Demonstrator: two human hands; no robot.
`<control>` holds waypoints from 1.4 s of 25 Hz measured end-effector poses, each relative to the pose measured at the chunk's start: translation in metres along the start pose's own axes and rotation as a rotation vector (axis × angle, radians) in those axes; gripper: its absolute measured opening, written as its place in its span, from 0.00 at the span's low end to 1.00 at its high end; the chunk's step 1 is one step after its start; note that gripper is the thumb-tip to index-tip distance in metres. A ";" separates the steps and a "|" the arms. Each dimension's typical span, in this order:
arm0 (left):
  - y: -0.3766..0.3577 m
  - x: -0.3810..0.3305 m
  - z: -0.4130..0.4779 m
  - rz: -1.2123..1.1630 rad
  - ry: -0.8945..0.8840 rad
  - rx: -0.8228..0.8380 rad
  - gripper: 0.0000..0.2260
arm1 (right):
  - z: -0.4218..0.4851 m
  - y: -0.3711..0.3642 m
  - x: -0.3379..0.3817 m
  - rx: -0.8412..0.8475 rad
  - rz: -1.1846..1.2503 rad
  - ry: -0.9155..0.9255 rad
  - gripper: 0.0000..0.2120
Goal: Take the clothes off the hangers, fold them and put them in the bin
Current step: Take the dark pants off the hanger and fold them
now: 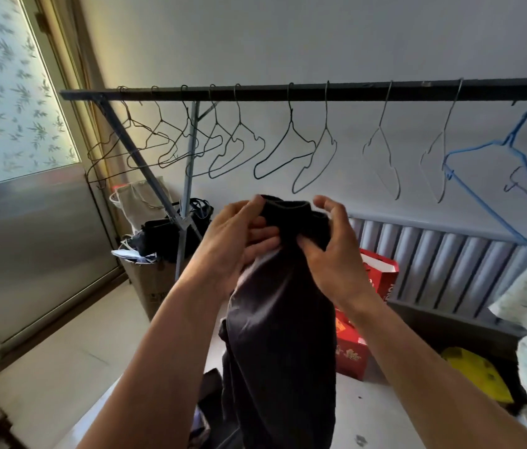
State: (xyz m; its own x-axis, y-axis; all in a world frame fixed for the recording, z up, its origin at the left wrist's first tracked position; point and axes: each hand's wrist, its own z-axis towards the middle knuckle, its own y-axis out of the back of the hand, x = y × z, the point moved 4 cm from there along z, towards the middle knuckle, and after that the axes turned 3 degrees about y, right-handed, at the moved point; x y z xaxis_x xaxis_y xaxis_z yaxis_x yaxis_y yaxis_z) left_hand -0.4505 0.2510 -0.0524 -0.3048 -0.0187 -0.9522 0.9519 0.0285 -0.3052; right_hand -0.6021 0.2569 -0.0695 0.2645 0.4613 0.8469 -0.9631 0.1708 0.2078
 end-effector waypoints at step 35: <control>0.044 0.135 0.029 0.134 0.242 0.070 0.12 | 0.048 0.069 0.031 -0.331 0.614 -0.010 0.08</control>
State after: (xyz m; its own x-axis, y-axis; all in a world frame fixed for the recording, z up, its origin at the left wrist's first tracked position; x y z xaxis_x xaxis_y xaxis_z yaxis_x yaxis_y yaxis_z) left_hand -0.4485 0.2207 -0.1938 -0.1667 0.2202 -0.9611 0.9817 -0.0544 -0.1827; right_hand -0.6630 0.2414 -0.0051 -0.3253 0.5521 0.7677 -0.8721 0.1388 -0.4693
